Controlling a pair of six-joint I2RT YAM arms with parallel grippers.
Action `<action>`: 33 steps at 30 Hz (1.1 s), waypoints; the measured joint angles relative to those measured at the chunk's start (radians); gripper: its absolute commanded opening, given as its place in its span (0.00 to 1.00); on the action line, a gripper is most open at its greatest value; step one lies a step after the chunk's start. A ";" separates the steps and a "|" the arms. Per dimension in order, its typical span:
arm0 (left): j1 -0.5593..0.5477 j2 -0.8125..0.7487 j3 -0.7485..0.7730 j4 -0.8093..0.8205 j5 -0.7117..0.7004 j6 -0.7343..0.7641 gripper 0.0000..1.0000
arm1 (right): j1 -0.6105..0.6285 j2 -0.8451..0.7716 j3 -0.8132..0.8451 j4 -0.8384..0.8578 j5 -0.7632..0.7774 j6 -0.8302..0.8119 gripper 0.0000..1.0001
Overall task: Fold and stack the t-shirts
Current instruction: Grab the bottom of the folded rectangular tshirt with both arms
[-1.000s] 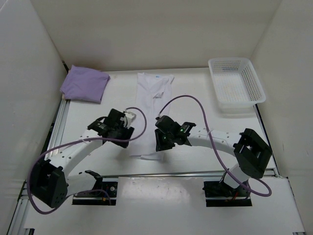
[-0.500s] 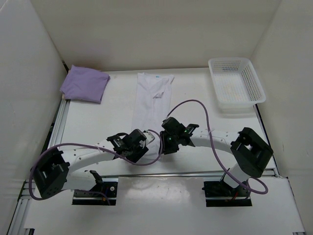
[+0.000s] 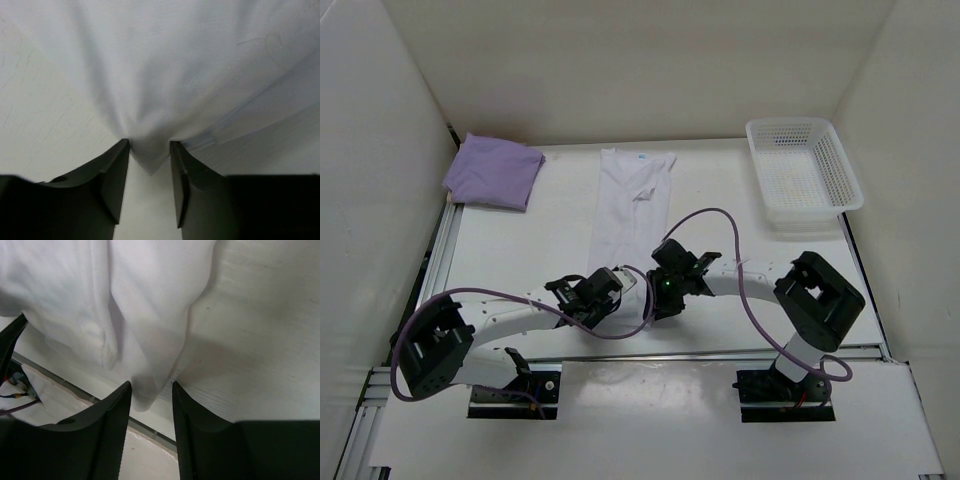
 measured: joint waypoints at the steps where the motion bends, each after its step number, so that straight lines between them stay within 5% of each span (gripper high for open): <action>1: -0.001 0.001 -0.001 0.002 0.001 0.000 0.45 | -0.009 0.003 -0.005 0.005 -0.012 0.002 0.37; 6: -0.002 0.003 -0.003 0.005 0.000 0.000 0.31 | -0.034 0.008 -0.023 0.037 -0.074 0.000 0.34; 11: -0.002 0.004 -0.008 0.005 -0.006 0.000 0.17 | -0.034 0.051 -0.013 0.058 -0.136 -0.015 0.19; 13: -0.002 0.004 -0.009 0.005 -0.009 0.001 0.11 | -0.034 0.066 -0.005 0.061 -0.154 -0.024 0.06; 15: -0.002 0.004 -0.009 0.005 -0.014 0.001 0.11 | -0.034 0.078 0.000 0.061 -0.167 -0.028 0.00; 33: -0.002 -0.076 -0.038 -0.089 -0.094 0.001 0.11 | -0.075 0.069 -0.026 0.063 -0.193 -0.016 0.00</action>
